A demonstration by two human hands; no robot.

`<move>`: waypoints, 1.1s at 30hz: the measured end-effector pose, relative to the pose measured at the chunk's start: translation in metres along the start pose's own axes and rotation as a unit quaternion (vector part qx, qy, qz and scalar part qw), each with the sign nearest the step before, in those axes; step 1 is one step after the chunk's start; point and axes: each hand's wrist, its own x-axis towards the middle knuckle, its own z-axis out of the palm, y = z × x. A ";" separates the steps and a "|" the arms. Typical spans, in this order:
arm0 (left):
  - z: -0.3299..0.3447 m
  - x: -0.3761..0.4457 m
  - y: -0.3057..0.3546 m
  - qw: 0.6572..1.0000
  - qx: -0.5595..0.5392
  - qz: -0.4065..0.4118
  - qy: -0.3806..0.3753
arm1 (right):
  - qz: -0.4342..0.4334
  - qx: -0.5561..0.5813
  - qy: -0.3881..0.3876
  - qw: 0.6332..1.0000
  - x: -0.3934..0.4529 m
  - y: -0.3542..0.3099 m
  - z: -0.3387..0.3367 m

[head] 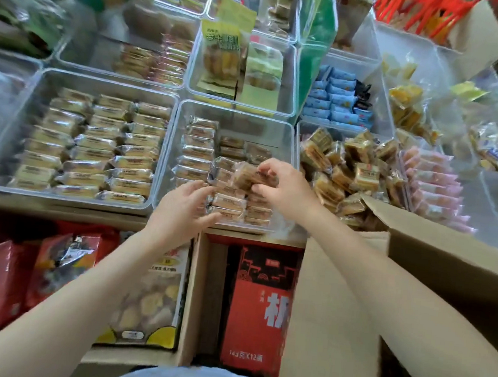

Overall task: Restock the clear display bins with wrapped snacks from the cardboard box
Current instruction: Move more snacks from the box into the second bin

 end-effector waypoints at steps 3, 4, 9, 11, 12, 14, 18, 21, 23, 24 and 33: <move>0.017 0.012 -0.034 0.993 0.111 0.016 -0.034 | 0.042 -0.055 0.057 0.996 0.051 0.004 0.019; 0.021 0.013 -0.040 0.990 0.133 0.023 -0.033 | 0.049 -0.081 0.072 0.993 0.067 0.005 0.026; 0.034 0.016 -0.046 0.987 0.154 0.041 0.000 | 0.097 -0.156 0.035 0.982 0.121 0.010 0.065; 0.037 0.016 -0.049 0.987 0.152 0.043 0.007 | 0.117 -0.152 -0.030 0.981 0.130 0.009 0.081; 0.037 0.016 -0.049 0.987 0.152 0.044 0.009 | 0.121 -0.156 -0.058 0.978 0.132 0.008 0.088; 0.038 0.016 -0.049 0.987 0.151 0.046 0.004 | 0.129 -0.171 -0.088 0.973 0.132 0.005 0.097; 0.038 0.016 -0.049 0.987 0.155 0.048 0.004 | 0.132 -0.201 -0.118 0.964 0.132 0.002 0.101; 0.035 0.015 -0.048 0.986 0.159 0.041 -0.009 | 0.125 -0.248 -0.131 0.952 0.128 -0.006 0.092; 0.033 0.014 -0.047 0.988 0.153 0.032 -0.016 | 0.095 -0.275 -0.117 0.950 0.116 -0.016 0.081; 0.031 0.013 -0.046 0.988 0.150 0.027 -0.020 | 0.075 -0.263 -0.104 0.956 0.105 -0.021 0.074; 0.020 -0.030 0.065 0.994 -0.039 0.104 -0.015 | -0.005 -0.019 0.082 0.996 -0.095 -0.007 -0.055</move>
